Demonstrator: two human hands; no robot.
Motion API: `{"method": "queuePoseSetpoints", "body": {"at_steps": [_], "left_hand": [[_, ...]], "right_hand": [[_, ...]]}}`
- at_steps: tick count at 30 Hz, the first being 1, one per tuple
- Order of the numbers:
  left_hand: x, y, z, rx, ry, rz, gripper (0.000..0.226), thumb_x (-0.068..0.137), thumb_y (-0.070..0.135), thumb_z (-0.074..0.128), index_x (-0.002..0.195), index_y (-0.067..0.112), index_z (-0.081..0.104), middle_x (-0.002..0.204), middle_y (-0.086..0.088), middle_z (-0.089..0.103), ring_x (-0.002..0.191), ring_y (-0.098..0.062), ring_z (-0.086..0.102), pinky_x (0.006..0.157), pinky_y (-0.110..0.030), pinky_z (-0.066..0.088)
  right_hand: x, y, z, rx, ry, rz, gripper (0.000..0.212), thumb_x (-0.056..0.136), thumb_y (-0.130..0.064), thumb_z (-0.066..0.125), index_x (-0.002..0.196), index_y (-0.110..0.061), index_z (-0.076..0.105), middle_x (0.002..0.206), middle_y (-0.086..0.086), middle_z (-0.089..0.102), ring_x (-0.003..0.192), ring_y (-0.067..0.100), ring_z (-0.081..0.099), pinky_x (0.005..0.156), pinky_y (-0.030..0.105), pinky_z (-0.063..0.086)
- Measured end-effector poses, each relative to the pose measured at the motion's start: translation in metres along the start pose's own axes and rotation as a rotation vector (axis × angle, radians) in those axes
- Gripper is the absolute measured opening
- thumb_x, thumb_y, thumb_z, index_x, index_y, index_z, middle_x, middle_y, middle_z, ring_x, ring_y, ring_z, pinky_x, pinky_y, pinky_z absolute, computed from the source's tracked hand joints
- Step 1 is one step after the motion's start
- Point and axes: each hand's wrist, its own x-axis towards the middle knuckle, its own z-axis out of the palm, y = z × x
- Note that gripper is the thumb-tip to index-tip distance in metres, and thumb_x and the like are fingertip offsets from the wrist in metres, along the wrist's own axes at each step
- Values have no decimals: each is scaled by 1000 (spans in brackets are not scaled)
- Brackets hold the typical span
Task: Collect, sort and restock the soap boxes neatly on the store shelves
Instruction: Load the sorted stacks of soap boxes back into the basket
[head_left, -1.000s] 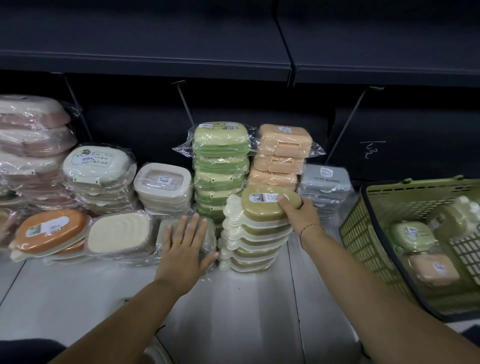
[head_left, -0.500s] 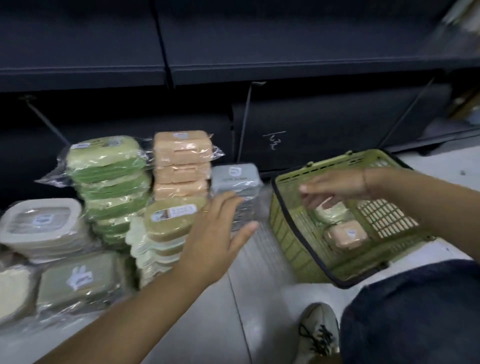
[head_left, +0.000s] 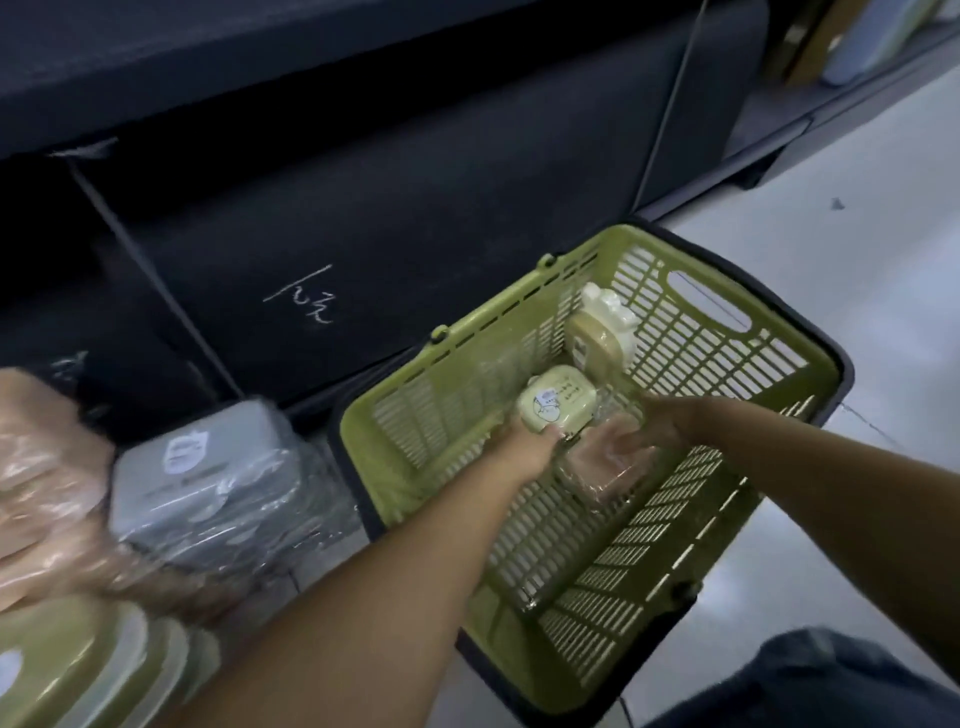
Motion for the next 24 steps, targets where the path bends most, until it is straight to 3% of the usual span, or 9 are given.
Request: {"method": "queuePoseSetpoints", "body": {"at_steps": [3, 6, 7, 10, 14, 16, 20, 22, 24], "left_hand": [[44, -2, 15, -265, -33, -201, 66, 99, 52, 44, 148, 10, 33, 149, -14, 41, 135, -32, 41, 108, -42, 36], [77, -8, 24, -565, -54, -275, 62, 99, 55, 40, 143, 11, 42, 147, -12, 45, 134, -26, 42, 107, -39, 35], [85, -9, 28, -637, -37, -291, 58, 99, 54, 41, 138, 11, 49, 141, -8, 51, 128, -22, 46, 104, -35, 36], [105, -12, 39, -778, 68, -303, 55, 90, 56, 58, 116, 8, 63, 118, -7, 65, 107, -23, 61, 95, -35, 49], [154, -28, 72, -840, 171, -332, 110, 37, 79, 71, 126, 15, 58, 122, -9, 65, 105, -30, 65, 89, -43, 56], [168, -27, 81, -848, 213, -342, 120, 25, 83, 71, 125, 19, 58, 122, -9, 64, 103, -33, 66, 84, -47, 57], [122, 6, 56, -962, 205, -332, 58, 70, 53, 79, 108, 11, 63, 103, -8, 69, 85, -25, 68, 55, -27, 51], [127, 5, 50, -968, 180, -337, 52, 76, 47, 78, 111, 10, 65, 101, -7, 72, 83, -23, 68, 49, -23, 47], [133, 4, 48, -978, 174, -349, 51, 77, 46, 77, 111, 9, 66, 103, -6, 73, 77, -21, 68, 43, -20, 46]], "right_hand": [[34, -4, -3, 62, -4, 72, 107, 78, -36, 79, 154, -15, 6, 140, 17, 51, 124, 32, 53, 104, 44, 45], [56, -4, -2, 20, -135, 177, 51, 86, -54, 62, 117, -13, 56, 114, 8, 64, 101, 25, 62, 101, 44, 48], [61, -4, 0, 14, -152, 206, 53, 84, -57, 63, 109, -11, 59, 112, 8, 64, 100, 25, 62, 100, 43, 48], [75, -1, 4, -50, -83, 231, 84, 71, -63, 73, 129, -6, 54, 123, 12, 63, 110, 30, 61, 99, 43, 48], [70, -6, -1, -43, -78, 229, 87, 75, -62, 69, 139, -8, 46, 124, 15, 58, 115, 33, 59, 98, 43, 49], [64, -10, 0, -51, -74, 213, 82, 82, -60, 63, 141, -6, 43, 120, 18, 57, 108, 31, 60, 92, 41, 50], [63, -13, -1, -36, -128, 254, 76, 85, -63, 55, 130, -2, 49, 92, 13, 58, 75, 23, 53, 79, 34, 48], [66, -12, -2, -10, -159, 298, 62, 85, -64, 54, 94, -3, 52, 78, 10, 54, 67, 20, 51, 71, 31, 48], [68, -11, -1, 36, -172, 338, 59, 83, -64, 56, 80, -7, 44, 72, 9, 54, 63, 18, 52, 64, 28, 46]]}}
